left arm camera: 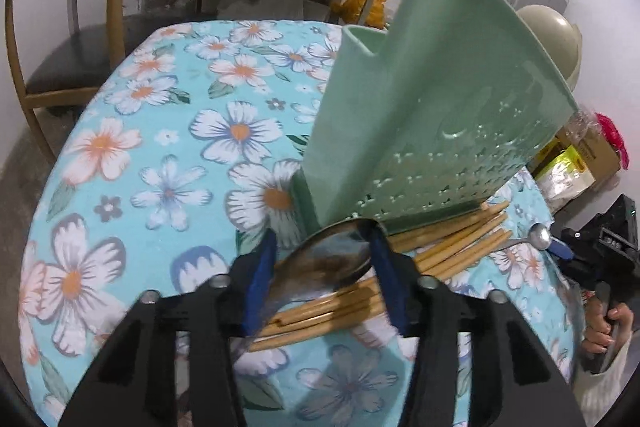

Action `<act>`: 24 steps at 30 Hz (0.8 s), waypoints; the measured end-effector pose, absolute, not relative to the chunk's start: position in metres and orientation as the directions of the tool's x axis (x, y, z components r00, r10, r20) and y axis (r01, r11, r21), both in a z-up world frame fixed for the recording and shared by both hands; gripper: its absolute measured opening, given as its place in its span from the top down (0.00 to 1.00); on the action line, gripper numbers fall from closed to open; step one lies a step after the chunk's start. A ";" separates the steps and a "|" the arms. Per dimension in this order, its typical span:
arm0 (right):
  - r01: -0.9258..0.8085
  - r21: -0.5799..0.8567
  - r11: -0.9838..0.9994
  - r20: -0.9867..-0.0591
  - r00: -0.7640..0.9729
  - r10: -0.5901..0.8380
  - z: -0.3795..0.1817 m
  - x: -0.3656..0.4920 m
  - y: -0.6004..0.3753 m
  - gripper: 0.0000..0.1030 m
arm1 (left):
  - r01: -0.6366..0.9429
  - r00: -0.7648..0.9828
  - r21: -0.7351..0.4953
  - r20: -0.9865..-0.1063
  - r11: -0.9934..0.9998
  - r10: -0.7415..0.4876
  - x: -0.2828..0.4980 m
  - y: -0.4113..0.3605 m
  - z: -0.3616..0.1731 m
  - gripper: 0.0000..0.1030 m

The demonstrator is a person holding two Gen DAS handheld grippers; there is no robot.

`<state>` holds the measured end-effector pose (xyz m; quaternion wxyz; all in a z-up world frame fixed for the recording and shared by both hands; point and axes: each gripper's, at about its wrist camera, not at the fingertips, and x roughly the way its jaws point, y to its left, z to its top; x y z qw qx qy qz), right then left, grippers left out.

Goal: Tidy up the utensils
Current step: 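Lift the metal spoon with the left tool up toward the holder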

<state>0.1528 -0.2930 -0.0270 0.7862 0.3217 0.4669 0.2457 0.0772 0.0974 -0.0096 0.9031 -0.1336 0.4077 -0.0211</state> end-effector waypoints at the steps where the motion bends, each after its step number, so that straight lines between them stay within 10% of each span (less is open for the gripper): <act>1: -0.093 0.738 0.669 -0.572 0.439 0.693 -0.027 0.152 -0.292 0.69 | -0.072 0.667 -0.253 -0.732 0.965 -0.142 0.076 0.098 -0.009 0.69; 12: -0.134 0.784 0.606 -0.507 0.425 0.750 -0.027 0.150 -0.279 0.93 | -0.087 0.700 -0.332 -0.691 0.939 -0.179 0.054 0.112 -0.002 0.90; 24: -0.165 0.753 0.638 -0.517 0.453 0.727 -0.022 0.151 -0.266 0.95 | -0.149 0.801 -0.263 -0.598 0.953 -0.040 0.024 0.118 0.032 0.96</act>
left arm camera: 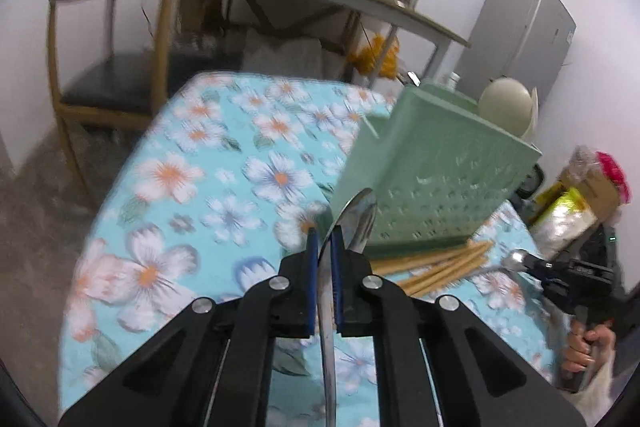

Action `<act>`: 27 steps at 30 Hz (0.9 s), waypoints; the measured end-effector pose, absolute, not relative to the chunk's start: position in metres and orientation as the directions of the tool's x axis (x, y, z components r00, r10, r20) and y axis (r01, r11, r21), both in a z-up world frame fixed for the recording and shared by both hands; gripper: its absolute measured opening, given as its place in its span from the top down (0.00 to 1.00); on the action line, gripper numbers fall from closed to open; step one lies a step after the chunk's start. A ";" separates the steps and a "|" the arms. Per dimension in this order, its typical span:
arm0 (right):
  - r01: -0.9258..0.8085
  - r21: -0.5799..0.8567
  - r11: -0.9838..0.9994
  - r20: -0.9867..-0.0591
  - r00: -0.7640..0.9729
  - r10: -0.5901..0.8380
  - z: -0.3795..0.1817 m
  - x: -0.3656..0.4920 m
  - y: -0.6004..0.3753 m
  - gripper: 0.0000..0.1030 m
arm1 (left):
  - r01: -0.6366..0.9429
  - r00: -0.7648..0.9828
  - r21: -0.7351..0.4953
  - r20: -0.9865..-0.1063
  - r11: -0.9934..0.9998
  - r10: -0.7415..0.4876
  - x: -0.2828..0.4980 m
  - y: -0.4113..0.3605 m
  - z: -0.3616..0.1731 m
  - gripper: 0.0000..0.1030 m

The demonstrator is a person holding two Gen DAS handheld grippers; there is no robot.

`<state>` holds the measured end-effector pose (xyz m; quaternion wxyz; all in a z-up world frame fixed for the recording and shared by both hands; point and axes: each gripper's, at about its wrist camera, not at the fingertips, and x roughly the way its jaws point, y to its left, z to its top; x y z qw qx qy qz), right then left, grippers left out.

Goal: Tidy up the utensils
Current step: 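Lift the metal spoon with the left tool up toward the holder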

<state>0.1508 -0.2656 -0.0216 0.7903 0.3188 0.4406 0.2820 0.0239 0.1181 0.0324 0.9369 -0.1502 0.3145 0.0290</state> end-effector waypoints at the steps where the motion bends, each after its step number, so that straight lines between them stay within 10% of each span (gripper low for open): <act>1: -0.173 0.745 0.644 -0.515 0.465 0.720 -0.019 0.149 -0.265 0.95 | -0.161 0.810 -0.253 -0.587 0.954 -0.019 0.021 0.120 0.036 0.98; 16: -0.211 0.611 0.763 -0.540 0.593 0.597 0.014 0.133 -0.265 0.99 | -0.187 0.872 -0.317 -0.490 0.930 0.008 0.004 0.132 0.055 0.99; 27: -0.303 0.670 0.678 -0.311 0.714 0.627 0.055 0.111 -0.303 0.98 | -0.186 0.959 -0.309 -0.262 0.933 0.104 -0.012 0.109 0.115 0.99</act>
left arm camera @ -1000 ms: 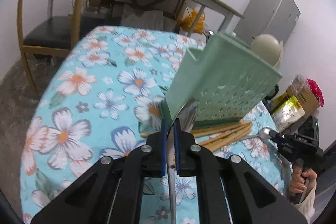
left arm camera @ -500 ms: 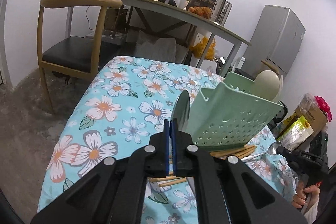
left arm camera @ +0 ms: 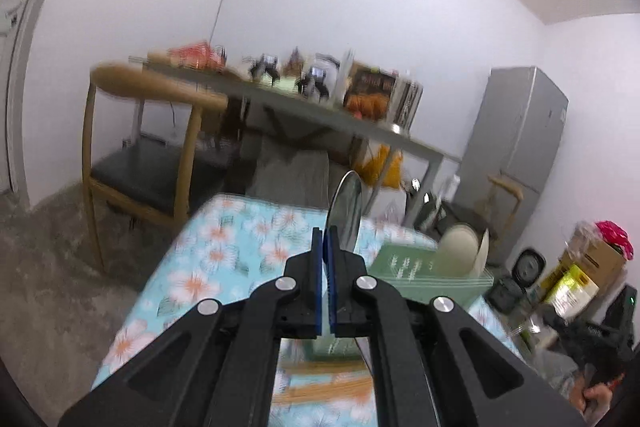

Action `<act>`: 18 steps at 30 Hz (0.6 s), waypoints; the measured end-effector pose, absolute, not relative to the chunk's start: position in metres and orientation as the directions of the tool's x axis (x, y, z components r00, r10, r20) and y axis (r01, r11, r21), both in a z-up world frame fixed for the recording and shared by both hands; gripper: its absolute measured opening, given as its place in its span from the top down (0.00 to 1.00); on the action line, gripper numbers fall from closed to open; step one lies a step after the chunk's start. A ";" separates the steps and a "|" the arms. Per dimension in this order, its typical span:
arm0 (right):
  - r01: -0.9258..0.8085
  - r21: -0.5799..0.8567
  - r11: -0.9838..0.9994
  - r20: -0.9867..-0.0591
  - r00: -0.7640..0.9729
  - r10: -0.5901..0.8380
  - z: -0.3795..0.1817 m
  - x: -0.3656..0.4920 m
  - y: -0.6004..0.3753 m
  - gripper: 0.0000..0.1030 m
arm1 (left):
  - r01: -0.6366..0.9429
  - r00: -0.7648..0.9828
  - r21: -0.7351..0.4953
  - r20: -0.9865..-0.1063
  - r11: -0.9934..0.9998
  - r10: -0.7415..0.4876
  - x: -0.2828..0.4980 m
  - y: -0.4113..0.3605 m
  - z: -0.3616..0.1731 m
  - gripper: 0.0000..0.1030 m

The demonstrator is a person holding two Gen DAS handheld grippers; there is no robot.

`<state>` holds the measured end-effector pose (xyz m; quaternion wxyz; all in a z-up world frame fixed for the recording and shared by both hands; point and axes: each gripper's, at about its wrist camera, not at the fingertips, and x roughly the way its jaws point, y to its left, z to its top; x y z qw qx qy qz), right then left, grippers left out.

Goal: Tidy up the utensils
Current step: 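Lift the metal spoon with the left tool up toward the holder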

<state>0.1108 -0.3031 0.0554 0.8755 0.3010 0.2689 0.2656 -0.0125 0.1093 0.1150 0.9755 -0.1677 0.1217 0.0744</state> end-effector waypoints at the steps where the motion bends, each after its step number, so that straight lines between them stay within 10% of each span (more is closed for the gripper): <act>1: -0.312 0.683 0.661 -0.291 0.713 0.638 0.057 0.111 -0.302 0.98 | -0.187 0.962 -0.307 -0.251 0.933 0.110 -0.008 0.107 0.121 0.99; 18: -0.304 0.710 0.635 -0.254 0.731 0.634 0.054 0.116 -0.306 0.95 | -0.292 0.944 -0.177 -0.211 0.940 0.254 0.117 0.079 0.160 0.99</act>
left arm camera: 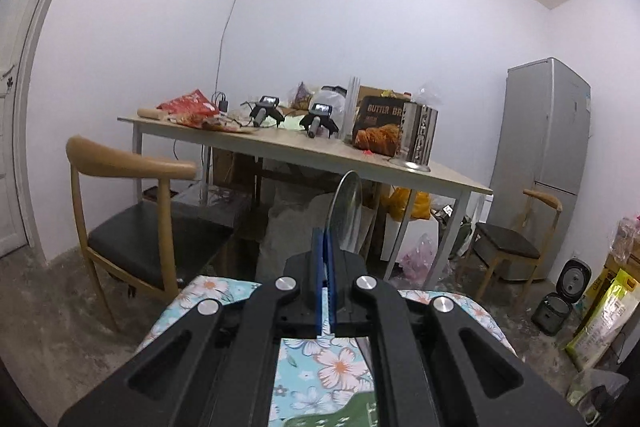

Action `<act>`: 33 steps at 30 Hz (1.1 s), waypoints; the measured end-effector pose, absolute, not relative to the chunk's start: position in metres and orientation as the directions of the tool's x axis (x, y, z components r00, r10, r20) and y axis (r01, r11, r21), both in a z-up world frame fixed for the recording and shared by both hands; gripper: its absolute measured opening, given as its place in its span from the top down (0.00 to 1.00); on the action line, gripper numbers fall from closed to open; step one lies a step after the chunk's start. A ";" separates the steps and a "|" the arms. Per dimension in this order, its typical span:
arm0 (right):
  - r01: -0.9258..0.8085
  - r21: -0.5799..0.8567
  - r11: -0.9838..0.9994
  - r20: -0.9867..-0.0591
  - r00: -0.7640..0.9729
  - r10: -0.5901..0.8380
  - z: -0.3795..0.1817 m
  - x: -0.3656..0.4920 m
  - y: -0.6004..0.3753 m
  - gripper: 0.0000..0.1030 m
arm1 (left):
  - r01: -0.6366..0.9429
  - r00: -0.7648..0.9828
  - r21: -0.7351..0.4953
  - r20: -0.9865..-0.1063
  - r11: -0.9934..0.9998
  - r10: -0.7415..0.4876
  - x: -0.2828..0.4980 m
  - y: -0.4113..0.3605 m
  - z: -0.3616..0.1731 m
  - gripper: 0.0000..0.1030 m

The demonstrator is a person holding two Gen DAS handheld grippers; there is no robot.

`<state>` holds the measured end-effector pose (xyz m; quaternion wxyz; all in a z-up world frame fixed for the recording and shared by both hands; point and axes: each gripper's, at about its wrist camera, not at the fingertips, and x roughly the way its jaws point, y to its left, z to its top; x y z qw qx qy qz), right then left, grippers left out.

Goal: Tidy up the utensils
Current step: 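Lift the metal spoon with the left tool up toward the holder, then lower the metal spoon into the green holder and open the left tool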

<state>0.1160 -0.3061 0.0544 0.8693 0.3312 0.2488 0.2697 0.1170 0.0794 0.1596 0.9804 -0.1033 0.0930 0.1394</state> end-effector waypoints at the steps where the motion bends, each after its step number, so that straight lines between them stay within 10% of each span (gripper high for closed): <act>1: -0.307 0.709 0.635 -0.254 0.728 0.636 0.054 0.116 -0.306 0.95 | -0.292 0.943 -0.172 -0.216 0.941 0.253 0.120 0.078 0.158 0.99; 23: -0.350 0.696 0.627 -0.272 0.679 0.682 0.054 0.108 -0.282 0.95 | -0.043 0.961 -0.171 -0.275 0.984 -0.006 0.075 0.060 0.131 0.74; 33: -0.348 0.709 0.613 -0.280 0.659 0.698 0.051 0.113 -0.278 0.95 | 0.096 0.812 -0.306 -0.527 0.947 -0.253 0.117 0.060 0.114 0.69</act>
